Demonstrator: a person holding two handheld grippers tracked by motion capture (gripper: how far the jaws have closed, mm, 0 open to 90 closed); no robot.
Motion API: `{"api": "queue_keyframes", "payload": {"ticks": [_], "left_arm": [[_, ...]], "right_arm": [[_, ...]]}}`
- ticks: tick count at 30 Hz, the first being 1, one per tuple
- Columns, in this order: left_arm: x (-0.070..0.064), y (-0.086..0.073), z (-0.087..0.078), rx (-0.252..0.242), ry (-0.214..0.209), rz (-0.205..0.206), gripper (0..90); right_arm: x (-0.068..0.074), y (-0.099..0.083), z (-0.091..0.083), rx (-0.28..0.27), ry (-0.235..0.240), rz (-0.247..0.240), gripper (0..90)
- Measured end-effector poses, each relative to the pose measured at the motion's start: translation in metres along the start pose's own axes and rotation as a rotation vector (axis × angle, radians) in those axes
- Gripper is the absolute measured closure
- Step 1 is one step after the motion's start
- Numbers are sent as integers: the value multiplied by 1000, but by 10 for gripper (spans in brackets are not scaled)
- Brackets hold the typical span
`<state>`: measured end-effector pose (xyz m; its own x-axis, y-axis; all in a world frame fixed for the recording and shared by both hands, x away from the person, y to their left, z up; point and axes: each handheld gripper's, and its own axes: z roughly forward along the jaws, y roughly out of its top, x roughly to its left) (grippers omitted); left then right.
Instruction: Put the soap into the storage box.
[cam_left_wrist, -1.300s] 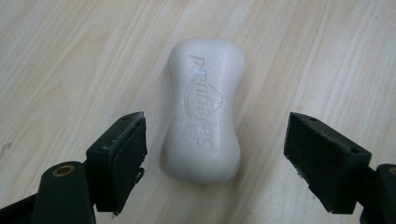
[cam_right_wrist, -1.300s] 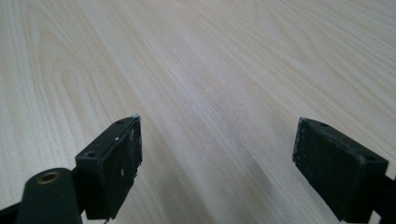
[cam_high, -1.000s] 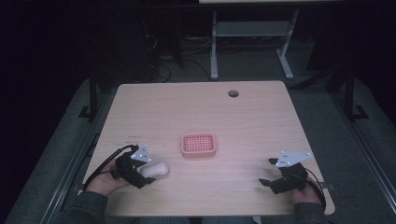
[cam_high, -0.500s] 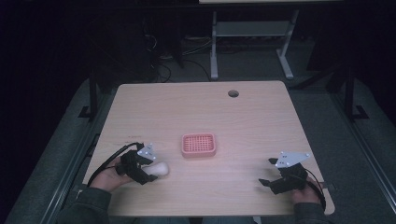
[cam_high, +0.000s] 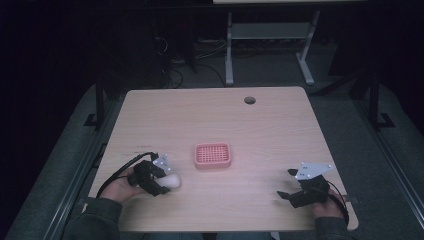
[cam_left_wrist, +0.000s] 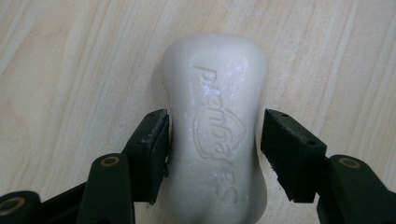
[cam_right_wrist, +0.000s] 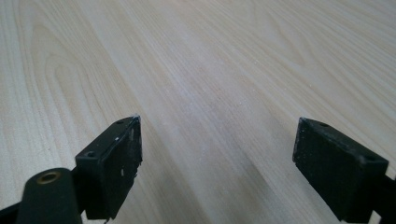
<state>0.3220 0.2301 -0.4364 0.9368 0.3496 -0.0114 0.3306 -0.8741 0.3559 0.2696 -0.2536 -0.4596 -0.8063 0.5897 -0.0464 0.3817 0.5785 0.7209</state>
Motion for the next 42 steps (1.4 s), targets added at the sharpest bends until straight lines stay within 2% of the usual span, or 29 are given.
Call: {"api": "queue_keyframes", "payload": {"ticks": [13,23,33,42], "left_arm": [[2,8,4,59,-10,8,475],[2,11,5,73,-10,7,485],[2,12,4,63,10,-8,495],[4,13,2,39,-4,-12,495]], "right_arm": [[-1,0,-2,-19,-7,-8,150],[-1,-1,-3,-31,-8,-5,145],[-5,-4,-3,-57,-5,12,146],[-6,-3,0,-44,-14,14,145]]}}
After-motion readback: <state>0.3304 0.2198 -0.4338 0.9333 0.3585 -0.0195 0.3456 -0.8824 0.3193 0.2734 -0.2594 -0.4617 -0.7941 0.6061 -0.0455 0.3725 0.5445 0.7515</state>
